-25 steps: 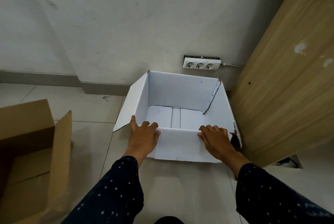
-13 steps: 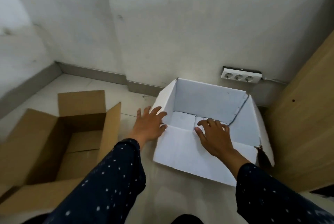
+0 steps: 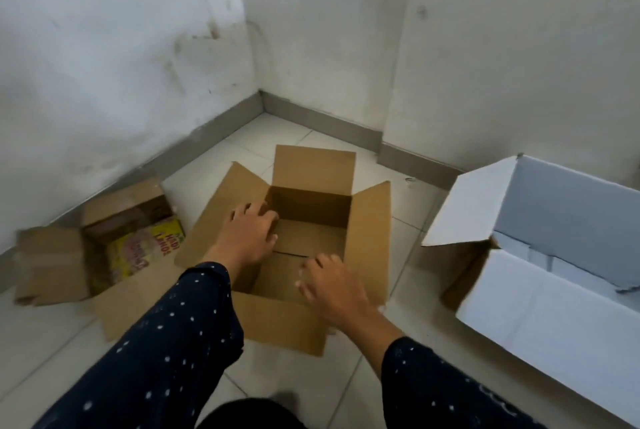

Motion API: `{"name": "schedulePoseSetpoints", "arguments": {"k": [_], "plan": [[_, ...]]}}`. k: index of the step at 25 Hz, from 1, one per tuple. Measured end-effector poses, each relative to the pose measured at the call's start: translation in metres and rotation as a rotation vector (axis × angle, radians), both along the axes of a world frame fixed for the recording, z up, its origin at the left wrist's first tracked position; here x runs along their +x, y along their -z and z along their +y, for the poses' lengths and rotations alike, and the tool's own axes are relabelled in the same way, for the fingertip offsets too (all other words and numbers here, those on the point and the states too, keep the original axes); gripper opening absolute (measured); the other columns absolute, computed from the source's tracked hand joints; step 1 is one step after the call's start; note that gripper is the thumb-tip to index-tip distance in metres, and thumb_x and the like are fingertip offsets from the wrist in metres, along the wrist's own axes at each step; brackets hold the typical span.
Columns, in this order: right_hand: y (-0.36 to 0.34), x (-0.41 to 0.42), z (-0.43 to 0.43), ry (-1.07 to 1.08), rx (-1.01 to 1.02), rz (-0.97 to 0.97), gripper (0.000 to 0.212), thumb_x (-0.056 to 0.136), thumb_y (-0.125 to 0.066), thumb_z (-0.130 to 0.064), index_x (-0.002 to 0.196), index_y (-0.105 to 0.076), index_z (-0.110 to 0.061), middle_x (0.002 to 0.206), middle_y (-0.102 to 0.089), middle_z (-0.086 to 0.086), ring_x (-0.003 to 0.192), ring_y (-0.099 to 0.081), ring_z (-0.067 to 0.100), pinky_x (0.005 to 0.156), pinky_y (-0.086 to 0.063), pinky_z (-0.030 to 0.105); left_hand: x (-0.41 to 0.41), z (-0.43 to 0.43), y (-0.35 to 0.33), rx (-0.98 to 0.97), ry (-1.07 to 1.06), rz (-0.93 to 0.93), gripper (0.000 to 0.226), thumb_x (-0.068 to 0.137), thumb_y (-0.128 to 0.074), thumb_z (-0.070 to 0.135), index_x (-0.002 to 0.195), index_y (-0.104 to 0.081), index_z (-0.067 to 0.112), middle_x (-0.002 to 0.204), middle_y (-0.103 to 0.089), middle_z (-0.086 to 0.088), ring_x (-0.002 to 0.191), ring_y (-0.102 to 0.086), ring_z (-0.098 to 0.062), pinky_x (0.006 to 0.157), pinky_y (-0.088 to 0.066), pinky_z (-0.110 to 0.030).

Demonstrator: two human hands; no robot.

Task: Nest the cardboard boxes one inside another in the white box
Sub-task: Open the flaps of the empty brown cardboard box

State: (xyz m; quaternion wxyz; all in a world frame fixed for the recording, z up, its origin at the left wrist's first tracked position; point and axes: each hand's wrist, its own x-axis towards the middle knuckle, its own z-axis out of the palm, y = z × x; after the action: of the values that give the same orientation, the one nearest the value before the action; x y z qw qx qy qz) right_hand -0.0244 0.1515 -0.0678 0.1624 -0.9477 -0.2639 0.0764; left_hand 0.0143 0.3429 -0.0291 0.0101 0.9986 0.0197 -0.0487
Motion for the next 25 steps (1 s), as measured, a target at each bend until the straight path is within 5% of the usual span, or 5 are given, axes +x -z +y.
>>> {"name": "schedulePoseSetpoints", "arguments": {"k": [5, 12, 15, 18, 25], "plan": [[0.061, -0.009, 0.045, -0.078, -0.154, 0.271, 0.115, 0.055, -0.002, -0.088, 0.141, -0.037, -0.021, 0.139, -0.050, 0.007, 0.124, -0.049, 0.029, 0.104, -0.033, 0.048, 0.016, 0.058, 0.061, 0.051, -0.085, 0.113, 0.057, 0.090, -0.049, 0.044, 0.144, -0.032, 0.035, 0.163, -0.004, -0.006, 0.148, 0.001, -0.041, 0.111, 0.002, -0.072], [0.113, 0.068, -0.017, -0.175, -0.429, -0.077, 0.041, 0.082, -0.039, -0.058, 0.108, -0.048, -0.027, 0.091, -0.074, 0.001, 0.080, -0.070, 0.024, 0.073, -0.051, 0.042, 0.071, 0.091, 0.100, -0.032, -0.067, 0.177, 0.065, 0.089, -0.041, 0.058, 0.147, -0.018, 0.040, 0.162, -0.008, -0.002, 0.147, -0.006, -0.039, 0.114, -0.006, -0.068], [0.095, 0.128, -0.060, 0.006, -0.522, -0.135, 0.039, 0.079, -0.068, -0.042, 0.111, -0.058, -0.022, 0.109, -0.068, 0.009, 0.103, -0.063, 0.031, 0.088, -0.047, 0.048, 0.089, 0.083, 0.114, -0.100, 0.019, 0.145, 0.068, 0.083, -0.030, 0.074, 0.144, -0.022, 0.047, 0.161, -0.013, 0.002, 0.147, -0.007, -0.037, 0.114, -0.002, -0.065], [0.076, 0.140, -0.059, 0.338, -0.367, -0.093, 0.054, 0.094, -0.047, -0.034, 0.145, -0.035, -0.023, 0.152, -0.035, 0.010, 0.141, -0.028, 0.033, 0.115, -0.022, 0.052, 0.107, 0.072, 0.118, -0.131, 0.241, 0.148, 0.087, 0.068, -0.010, 0.087, 0.142, -0.031, 0.046, 0.160, -0.020, 0.006, 0.149, -0.008, -0.028, 0.118, -0.001, -0.057], [0.093, 0.080, 0.040, 0.302, -0.147, 0.129, 0.062, 0.092, -0.023, -0.064, 0.138, -0.037, -0.026, 0.139, -0.047, -0.001, 0.136, -0.033, 0.023, 0.115, 0.009, 0.058, 0.116, 0.059, 0.142, -0.164, 0.164, 0.081, 0.106, 0.058, -0.010, 0.094, 0.137, -0.038, 0.029, 0.156, -0.026, -0.005, 0.148, -0.007, -0.034, 0.117, -0.007, -0.060]]}}
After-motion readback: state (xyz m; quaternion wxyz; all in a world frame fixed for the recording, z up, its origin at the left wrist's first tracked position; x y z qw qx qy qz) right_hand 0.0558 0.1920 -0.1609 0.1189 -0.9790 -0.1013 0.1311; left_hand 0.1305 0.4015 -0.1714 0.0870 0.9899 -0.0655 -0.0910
